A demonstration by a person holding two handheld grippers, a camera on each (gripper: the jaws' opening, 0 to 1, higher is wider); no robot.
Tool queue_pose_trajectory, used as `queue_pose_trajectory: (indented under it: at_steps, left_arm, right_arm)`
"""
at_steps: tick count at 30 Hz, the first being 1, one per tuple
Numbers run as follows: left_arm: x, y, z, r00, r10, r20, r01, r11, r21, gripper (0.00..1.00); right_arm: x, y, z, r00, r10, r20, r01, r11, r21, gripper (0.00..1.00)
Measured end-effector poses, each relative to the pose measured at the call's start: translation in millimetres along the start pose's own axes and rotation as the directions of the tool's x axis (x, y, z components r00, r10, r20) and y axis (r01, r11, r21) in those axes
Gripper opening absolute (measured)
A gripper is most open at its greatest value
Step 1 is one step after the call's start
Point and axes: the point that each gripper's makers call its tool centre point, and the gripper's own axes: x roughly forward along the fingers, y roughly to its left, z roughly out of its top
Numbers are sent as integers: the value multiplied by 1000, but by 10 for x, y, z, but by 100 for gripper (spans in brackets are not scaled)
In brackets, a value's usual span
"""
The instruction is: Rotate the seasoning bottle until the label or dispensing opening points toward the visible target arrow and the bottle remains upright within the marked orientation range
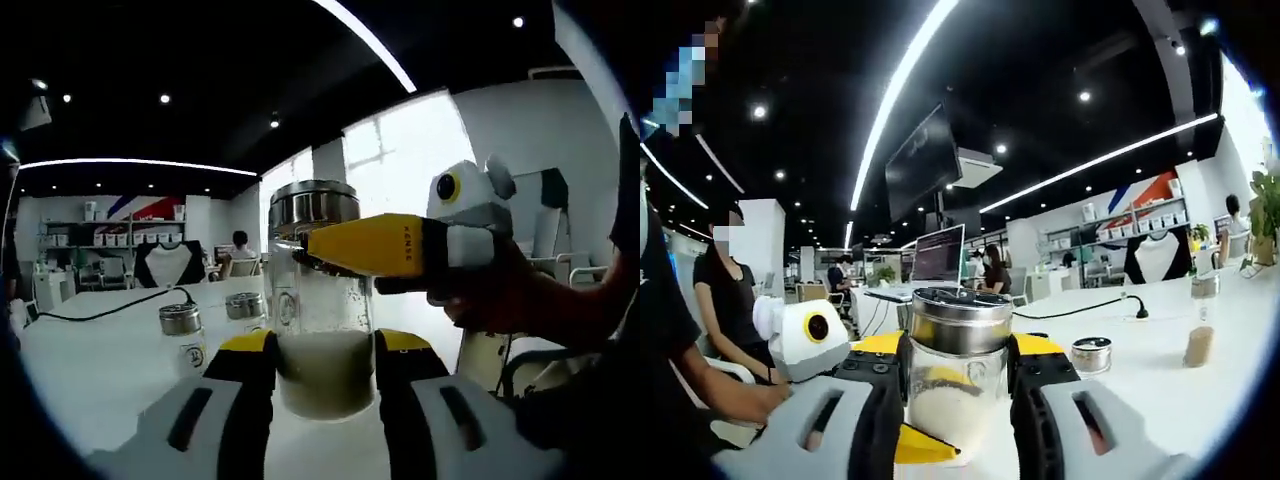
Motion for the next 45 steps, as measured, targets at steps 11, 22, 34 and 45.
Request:
queue_pose_trajectory:
  at_steps: [11,22,34,45]
  left_arm:
    - [-68,-374,73,961,-274,39,276,958,-77,41]
    - [86,-244,-41,995,-83,-56,87,993,75,43]
    - [138,-87,-124,994,77,-72,-69,992,105,47]
    - [14,-44,-92,998,-37,-47,36,999,-4,42]
  right_arm:
    - [-109,256,64,980,199,7,-199,979,33,43]
    - [-20,31,-57,997,-52,-57,48,996,-69,40]
    - [70,-127,-77,953,-303,-12,303,953,-11,40]
    - [63,79,-75,997,-65,-45,60,992,-111,38]
